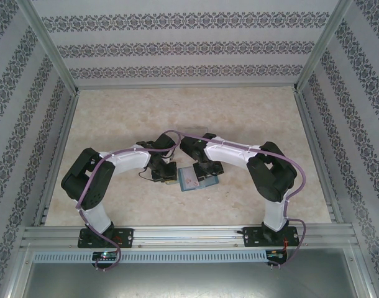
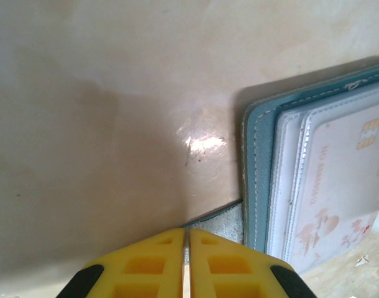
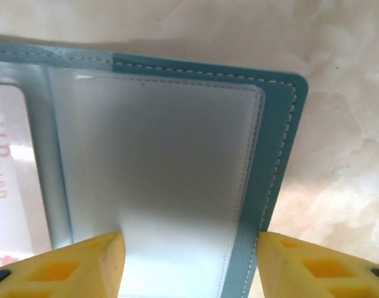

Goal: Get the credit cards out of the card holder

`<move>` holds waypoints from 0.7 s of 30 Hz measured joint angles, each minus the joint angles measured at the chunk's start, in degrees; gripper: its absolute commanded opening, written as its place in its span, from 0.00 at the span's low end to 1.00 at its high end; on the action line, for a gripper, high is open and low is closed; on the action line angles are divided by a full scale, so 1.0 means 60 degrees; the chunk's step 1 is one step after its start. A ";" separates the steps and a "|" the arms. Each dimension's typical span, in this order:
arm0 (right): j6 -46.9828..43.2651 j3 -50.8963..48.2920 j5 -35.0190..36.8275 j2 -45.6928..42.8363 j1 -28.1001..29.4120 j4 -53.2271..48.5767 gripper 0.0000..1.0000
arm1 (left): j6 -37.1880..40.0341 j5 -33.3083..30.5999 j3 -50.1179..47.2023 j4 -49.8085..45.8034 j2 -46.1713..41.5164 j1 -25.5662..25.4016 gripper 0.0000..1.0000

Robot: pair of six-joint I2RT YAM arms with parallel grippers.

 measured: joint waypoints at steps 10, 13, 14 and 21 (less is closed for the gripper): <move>-0.0015 -0.0521 -0.0342 -0.0382 -0.0189 0.0153 0.49 | 0.0066 0.0066 0.0135 0.0004 0.0080 0.0000 0.10; 0.0015 -0.0576 -0.0601 -0.0539 -0.0189 0.0222 0.45 | 0.0066 0.0076 0.0211 0.0000 0.0080 0.0000 0.10; 0.0015 -0.0579 -0.0703 -0.0572 -0.0186 0.0266 0.45 | 0.0066 0.0109 0.0240 0.0011 0.0080 0.0000 0.10; 0.0015 -0.0652 -0.0984 -0.0688 -0.0189 0.0412 0.45 | 0.0058 0.0321 0.0397 0.0011 0.0080 -0.0113 0.10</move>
